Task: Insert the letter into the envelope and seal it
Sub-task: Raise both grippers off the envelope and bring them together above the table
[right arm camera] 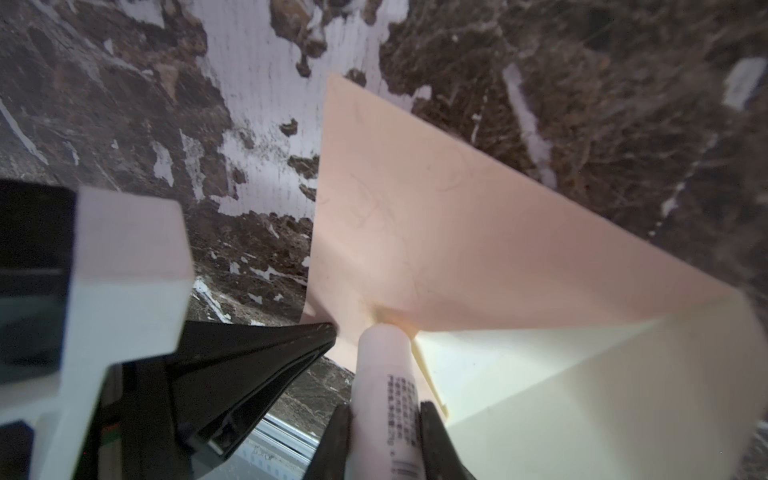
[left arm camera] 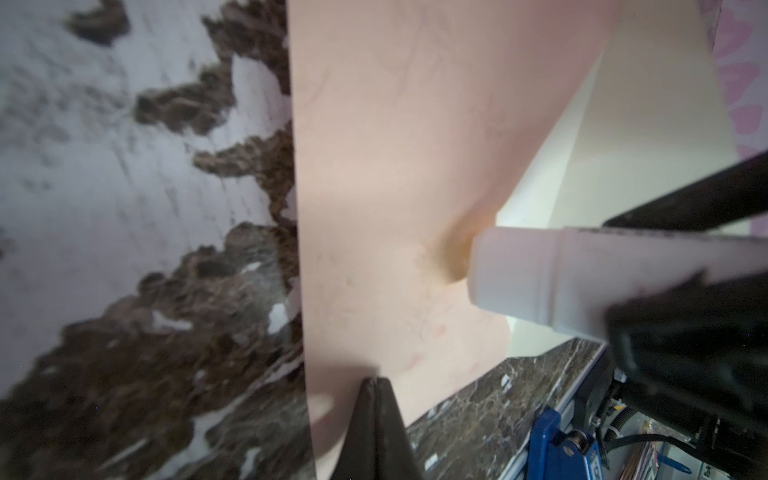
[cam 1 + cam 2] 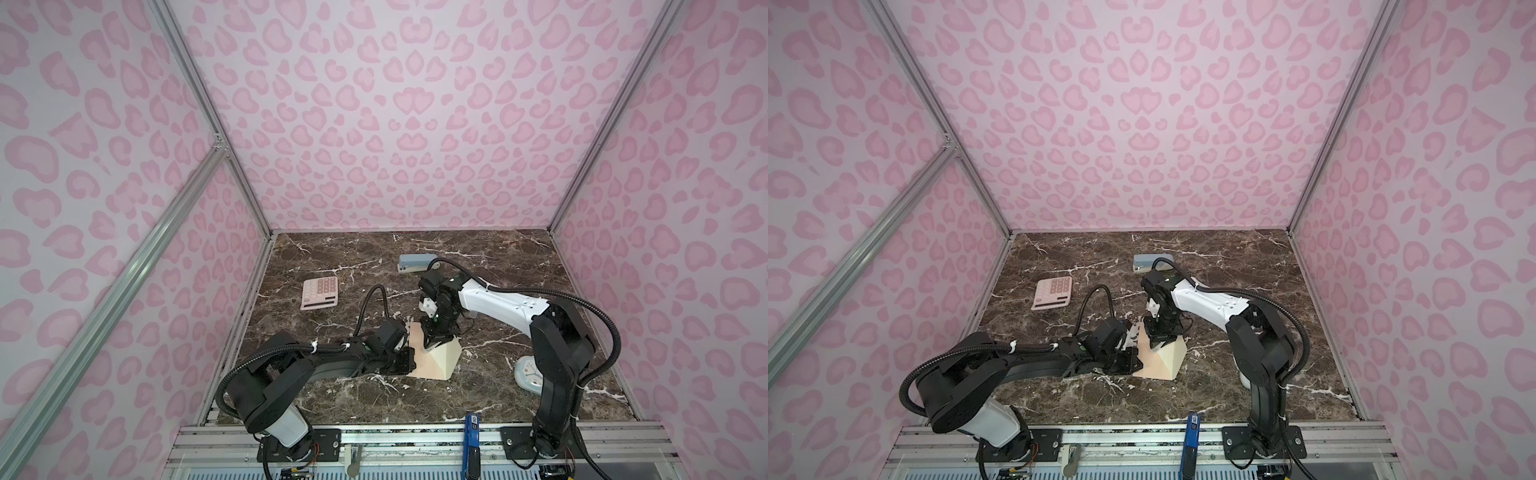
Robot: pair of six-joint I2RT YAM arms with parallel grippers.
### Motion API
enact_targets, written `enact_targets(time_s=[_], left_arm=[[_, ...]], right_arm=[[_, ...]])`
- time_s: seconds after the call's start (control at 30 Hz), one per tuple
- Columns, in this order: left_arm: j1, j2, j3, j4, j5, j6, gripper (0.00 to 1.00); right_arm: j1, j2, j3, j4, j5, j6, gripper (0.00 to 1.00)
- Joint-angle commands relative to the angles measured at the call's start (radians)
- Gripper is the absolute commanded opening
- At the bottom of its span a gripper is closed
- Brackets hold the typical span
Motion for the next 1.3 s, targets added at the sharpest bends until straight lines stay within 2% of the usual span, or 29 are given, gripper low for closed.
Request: enact_targets(time_s=[0.0, 0.23, 0.5, 0.63, 0.8, 0.97, 1.1, 1.2, 1.27], left_arm=[[0.001, 0.017, -0.005, -0.045, -0.007, 0.01, 0.04], [0.001, 0.033, -0.008, -0.057, -0.002, 0.015, 0.04], [0.003, -0.019, 0.0, -0.071, -0.015, 0.022, 0.04], [0.002, -0.064, 0.031, -0.087, -0.032, 0.034, 0.06], [0.003, -0.12, 0.086, -0.123, -0.06, 0.054, 0.15], [0.01, -0.207, 0.099, -0.16, -0.105, 0.05, 0.17], [0.025, -0.346, 0.076, -0.166, -0.184, 0.037, 0.27], [0.04, -0.481, 0.048, -0.136, -0.248, 0.033, 0.48], [0.049, -0.57, 0.031, -0.092, -0.281, 0.036, 0.58]], right_arm=[[-0.002, 0.008, 0.005, -0.007, -0.01, -0.003, 0.0], [-0.022, -0.002, 0.007, -0.005, -0.02, -0.003, 0.0], [-0.064, -0.072, 0.036, 0.002, -0.008, 0.002, 0.0], [-0.09, -0.155, 0.024, 0.058, 0.002, 0.008, 0.0], [-0.118, -0.273, -0.038, 0.172, 0.007, 0.032, 0.0], [-0.138, -0.399, -0.11, 0.274, 0.023, 0.052, 0.0], [-0.15, -0.5, -0.191, 0.395, 0.032, 0.066, 0.0], [-0.15, -0.574, -0.269, 0.532, 0.033, 0.095, 0.0], [-0.149, -0.613, -0.322, 0.639, 0.033, 0.128, 0.0]])
